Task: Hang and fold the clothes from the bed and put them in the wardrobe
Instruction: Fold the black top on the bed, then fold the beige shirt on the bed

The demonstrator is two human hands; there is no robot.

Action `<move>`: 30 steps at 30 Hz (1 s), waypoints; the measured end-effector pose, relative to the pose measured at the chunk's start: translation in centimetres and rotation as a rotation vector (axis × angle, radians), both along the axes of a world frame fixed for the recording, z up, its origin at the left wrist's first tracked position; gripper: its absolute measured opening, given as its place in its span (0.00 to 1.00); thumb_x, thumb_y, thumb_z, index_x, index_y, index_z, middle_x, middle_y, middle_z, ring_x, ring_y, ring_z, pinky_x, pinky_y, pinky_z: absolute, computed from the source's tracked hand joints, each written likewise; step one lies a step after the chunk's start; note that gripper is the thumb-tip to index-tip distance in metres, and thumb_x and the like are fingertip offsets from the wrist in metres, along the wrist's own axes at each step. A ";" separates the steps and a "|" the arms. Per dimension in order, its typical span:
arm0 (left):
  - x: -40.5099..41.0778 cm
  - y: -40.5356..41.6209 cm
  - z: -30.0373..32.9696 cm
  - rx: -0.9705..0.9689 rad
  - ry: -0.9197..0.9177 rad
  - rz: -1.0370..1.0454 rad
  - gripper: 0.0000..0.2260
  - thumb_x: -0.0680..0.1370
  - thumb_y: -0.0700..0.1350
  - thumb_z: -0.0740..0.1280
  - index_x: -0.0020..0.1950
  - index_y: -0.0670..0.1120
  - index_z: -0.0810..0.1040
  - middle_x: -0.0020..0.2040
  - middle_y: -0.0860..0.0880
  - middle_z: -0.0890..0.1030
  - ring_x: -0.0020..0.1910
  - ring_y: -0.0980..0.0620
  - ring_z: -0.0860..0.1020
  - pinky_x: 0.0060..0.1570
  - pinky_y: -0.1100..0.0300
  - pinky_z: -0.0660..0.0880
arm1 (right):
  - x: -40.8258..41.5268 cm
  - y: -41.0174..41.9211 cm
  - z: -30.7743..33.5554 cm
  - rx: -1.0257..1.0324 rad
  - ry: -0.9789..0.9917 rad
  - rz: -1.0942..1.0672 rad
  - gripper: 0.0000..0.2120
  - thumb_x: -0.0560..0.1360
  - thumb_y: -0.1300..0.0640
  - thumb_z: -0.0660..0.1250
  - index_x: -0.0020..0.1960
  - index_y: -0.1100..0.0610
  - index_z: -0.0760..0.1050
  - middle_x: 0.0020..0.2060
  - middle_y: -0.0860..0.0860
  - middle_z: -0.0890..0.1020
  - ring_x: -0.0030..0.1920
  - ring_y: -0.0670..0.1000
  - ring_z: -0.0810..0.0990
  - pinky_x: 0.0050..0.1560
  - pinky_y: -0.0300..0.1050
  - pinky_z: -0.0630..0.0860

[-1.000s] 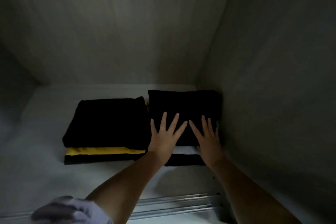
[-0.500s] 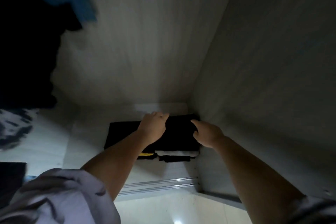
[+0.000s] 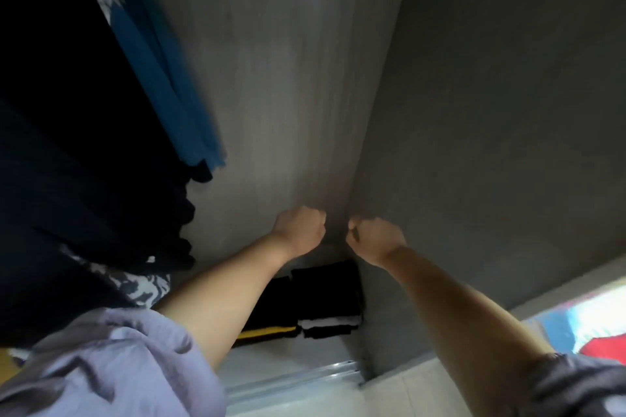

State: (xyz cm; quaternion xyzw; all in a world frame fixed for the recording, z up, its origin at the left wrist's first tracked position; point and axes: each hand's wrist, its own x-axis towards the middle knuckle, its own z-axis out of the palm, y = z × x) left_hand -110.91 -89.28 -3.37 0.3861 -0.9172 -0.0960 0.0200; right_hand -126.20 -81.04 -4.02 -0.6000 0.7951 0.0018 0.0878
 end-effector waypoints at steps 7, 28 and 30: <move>2.8 5.8 5.0 0.053 0.044 -0.220 0.09 0.76 0.52 0.61 0.47 0.50 0.78 0.47 0.49 0.82 0.47 0.44 0.79 0.39 0.60 0.69 | 3.8 8.1 4.5 -0.051 0.037 -0.181 0.17 0.78 0.48 0.56 0.64 0.50 0.71 0.56 0.56 0.80 0.56 0.60 0.79 0.49 0.48 0.74; -11.1 43.7 8.4 0.043 -0.025 -1.114 0.09 0.78 0.52 0.60 0.47 0.49 0.76 0.50 0.48 0.81 0.50 0.45 0.78 0.40 0.58 0.66 | 3.7 54.1 6.7 0.086 0.024 -0.911 0.12 0.79 0.48 0.53 0.53 0.52 0.72 0.51 0.53 0.81 0.46 0.57 0.79 0.38 0.46 0.69; -13.0 49.2 7.9 0.070 -0.031 -1.198 0.09 0.78 0.52 0.59 0.46 0.49 0.75 0.47 0.49 0.80 0.45 0.47 0.77 0.38 0.57 0.65 | 2.8 59.9 6.1 0.098 0.006 -0.989 0.12 0.79 0.48 0.54 0.53 0.52 0.73 0.49 0.53 0.82 0.46 0.56 0.80 0.38 0.46 0.69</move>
